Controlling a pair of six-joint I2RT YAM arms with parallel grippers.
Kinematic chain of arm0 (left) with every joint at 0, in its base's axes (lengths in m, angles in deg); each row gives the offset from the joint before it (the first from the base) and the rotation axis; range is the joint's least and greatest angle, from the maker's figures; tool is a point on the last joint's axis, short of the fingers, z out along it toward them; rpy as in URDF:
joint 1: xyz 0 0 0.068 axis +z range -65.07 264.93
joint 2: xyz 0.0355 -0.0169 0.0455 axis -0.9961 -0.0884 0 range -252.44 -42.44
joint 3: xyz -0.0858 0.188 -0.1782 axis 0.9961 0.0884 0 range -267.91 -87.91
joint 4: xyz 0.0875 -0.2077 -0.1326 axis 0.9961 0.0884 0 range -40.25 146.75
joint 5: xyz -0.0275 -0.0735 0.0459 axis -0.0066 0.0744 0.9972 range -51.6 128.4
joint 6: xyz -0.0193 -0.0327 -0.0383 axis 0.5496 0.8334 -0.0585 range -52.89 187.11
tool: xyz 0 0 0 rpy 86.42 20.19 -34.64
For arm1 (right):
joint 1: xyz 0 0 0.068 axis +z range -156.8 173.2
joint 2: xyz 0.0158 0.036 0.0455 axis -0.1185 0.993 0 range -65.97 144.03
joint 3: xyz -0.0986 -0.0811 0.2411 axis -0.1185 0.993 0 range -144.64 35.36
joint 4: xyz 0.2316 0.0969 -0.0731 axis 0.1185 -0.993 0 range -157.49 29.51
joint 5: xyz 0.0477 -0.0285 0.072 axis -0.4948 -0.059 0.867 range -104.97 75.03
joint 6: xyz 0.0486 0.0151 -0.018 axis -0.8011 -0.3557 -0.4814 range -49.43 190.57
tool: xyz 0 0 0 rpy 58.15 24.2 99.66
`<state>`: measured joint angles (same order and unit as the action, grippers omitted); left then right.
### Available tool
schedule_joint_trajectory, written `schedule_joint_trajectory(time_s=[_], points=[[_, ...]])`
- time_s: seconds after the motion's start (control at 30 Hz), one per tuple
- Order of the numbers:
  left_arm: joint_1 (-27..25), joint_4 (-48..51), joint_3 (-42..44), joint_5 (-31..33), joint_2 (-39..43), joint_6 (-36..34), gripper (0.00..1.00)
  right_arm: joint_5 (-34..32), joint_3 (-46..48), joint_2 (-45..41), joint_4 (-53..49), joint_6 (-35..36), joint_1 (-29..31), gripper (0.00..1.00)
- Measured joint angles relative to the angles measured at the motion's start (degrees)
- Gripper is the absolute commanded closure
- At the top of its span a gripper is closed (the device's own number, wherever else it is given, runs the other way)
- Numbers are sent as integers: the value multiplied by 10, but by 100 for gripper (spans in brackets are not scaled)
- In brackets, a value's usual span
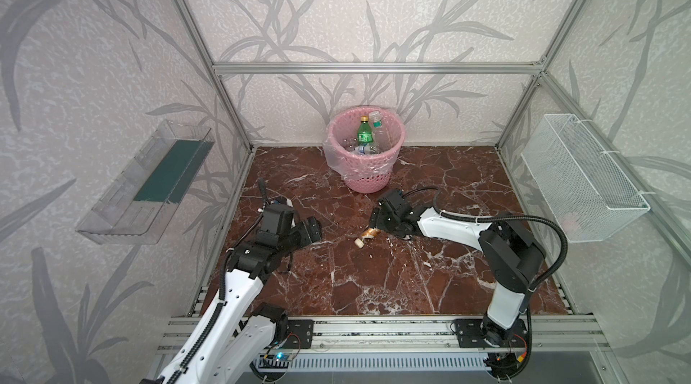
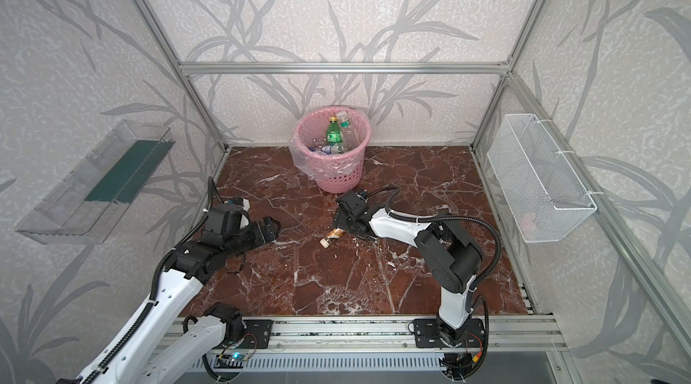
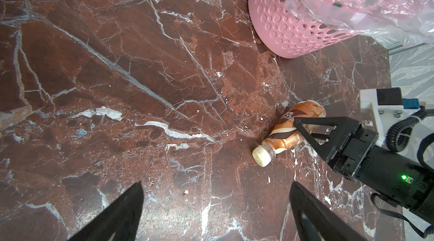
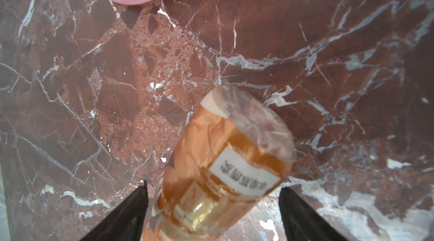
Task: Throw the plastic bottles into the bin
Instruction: 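Close the right gripper around the brown coffee bottle and lift it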
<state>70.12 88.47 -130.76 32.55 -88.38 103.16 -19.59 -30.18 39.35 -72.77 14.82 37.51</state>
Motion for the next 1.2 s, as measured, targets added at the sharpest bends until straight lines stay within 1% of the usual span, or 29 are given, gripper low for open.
schedule_joint_trajectory(time_s=[0.1, 0.27, 0.43, 0.53, 0.67, 0.77, 0.97, 1.2], points=[[0, 0, 0, 0, 2, 0, 4, -1, -10, 17, 0, 0, 0, 17], [0, 0, 0, 0, 2, 0, 4, 1, -15, 38, -1, 3, 0, 26], [0, -2, 0, 0, -2, 0, 4, 2, -16, 41, -4, 16, -2, 39], [1, -2, 0, 0, -5, 0, 4, 2, -16, 41, -7, 31, -4, 45], [1, -5, 0, -1, -9, 0, 4, 5, -9, 31, -19, 54, -9, 46], [1, -8, 0, -1, -10, 0, 4, 6, 15, 8, -37, 76, -14, 46], [3, -11, 2, -1, -11, 0, 4, 7, 86, -64, -81, 111, -15, 46], [3, -19, 7, -2, -20, 0, 4, 14, 168, -150, -125, 128, -15, 46]])
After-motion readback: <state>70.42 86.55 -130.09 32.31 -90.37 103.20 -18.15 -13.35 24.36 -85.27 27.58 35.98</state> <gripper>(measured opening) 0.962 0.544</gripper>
